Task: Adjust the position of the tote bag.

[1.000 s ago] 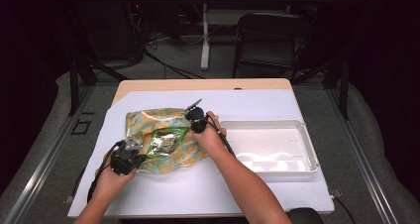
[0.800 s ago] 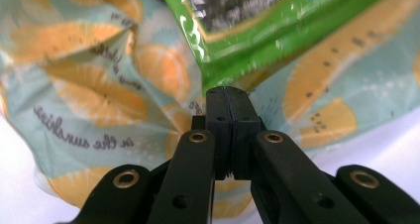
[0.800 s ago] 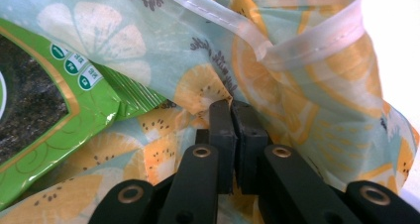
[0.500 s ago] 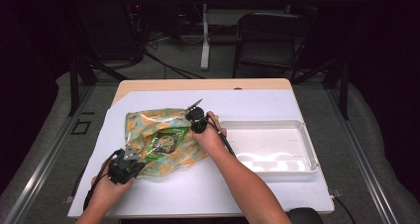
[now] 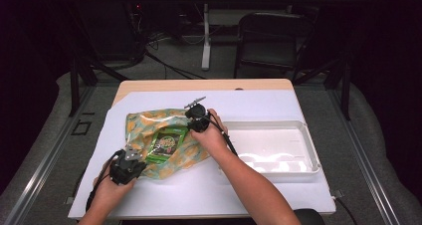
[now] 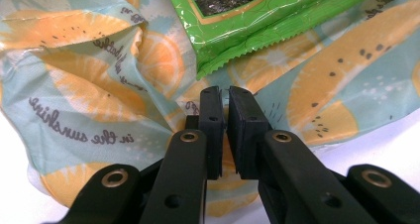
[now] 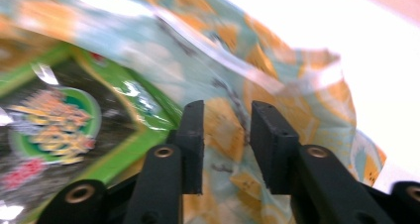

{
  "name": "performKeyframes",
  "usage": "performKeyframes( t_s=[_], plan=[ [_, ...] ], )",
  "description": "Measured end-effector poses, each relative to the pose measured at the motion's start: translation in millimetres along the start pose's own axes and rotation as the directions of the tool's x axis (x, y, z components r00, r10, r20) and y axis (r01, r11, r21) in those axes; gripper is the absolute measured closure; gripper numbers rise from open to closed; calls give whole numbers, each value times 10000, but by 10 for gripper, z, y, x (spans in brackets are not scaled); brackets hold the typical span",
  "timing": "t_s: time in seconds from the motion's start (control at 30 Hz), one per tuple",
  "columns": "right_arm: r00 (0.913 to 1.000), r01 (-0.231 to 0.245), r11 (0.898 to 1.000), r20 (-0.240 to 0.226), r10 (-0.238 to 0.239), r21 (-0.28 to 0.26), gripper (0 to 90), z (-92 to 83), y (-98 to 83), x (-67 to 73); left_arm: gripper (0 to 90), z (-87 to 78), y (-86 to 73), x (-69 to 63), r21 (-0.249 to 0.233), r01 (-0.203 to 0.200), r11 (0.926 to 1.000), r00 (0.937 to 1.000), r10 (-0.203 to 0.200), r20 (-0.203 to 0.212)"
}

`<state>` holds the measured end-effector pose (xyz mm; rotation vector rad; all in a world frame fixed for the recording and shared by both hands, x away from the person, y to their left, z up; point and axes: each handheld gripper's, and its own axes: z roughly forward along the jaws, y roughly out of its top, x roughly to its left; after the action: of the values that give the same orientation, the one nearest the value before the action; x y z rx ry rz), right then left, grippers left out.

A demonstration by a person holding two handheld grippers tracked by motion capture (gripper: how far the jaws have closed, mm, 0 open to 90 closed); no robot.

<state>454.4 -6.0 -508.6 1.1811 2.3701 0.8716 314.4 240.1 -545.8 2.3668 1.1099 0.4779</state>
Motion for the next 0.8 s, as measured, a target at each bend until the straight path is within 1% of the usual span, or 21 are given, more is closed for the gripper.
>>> performKeyframes(
  t_s=[0.03,0.07,0.13,0.17,0.2,0.23,0.27,0.3,0.33,0.4,0.43,0.53,0.63,0.67,0.8],
  plan=[
    [9998,181,9998,-59,-181,-89,641,-57,11,16,845,-3,3,4,55,-52,10000,10000,52,40],
    [9998,160,9993,-116,-164,-339,639,-92,9,37,845,0,2,-1,19,-38,10000,10000,38,-20],
    [9987,372,9980,-318,-389,-509,640,-220,6,84,843,2,3,-3,5,-54,10000,10000,54,-27],
    [9976,403,9966,-541,-442,-713,644,-290,-14,131,841,2,4,-4,7,-62,10000,10000,62,-44],
    [9968,432,9962,-645,-481,-750,656,-332,-30,164,841,0,5,-5,38,-96,9999,9999,96,-29],
    [9943,564,9955,-857,-628,-756,667,-397,-60,216,841,1,5,-6,36,-107,9999,9999,107,-18],
    [9919,591,9943,-1074,-685,-891,682,-431,-91,267,840,1,5,-7,36,-114,9999,9999,114,-22],
    [9895,733,9942,-1188,-824,-787,689,-458,-110,302,840,1,6,-8,33,-112,9999,9999,113,-28],
    [9875,757,9944,-1325,-851,-741,700,-482,-141,365,840,1,6,-8,36,-113,9999,9999,113,-27],
    [9811,1093,9918,-1532,-1184,-663,710,-528,-209,466,839,1,7,-10,42,-114,9999,9999,114,-56],
    [9793,1213,9899,-1538,-1314,-735,710,-526,-244,517,839,2,8,-11,38,-101,9999,9999,101,-54],
    [9740,1631,9849,-1494,-1701,-581,718,-493,-325,635,839,6,12,-11,20,-91,10000,9999,91,-61],
    [9705,1718,9847,-1665,-1742,-288,750,-428,-385,669,838,8,11,-12,-11,-78,10000,10000,78,-46],
    [9703,1687,9855,-1731,-1690,-167,763,-405,-412,676,839,6,8,-9,-10,-68,10000,10000,68,-39],
    [9681,1839,9828,-1762,-1781,168,793,-356,-528,669,835,10,1,-2,-86,12,10000,10000,-12,-22]
  ],
)
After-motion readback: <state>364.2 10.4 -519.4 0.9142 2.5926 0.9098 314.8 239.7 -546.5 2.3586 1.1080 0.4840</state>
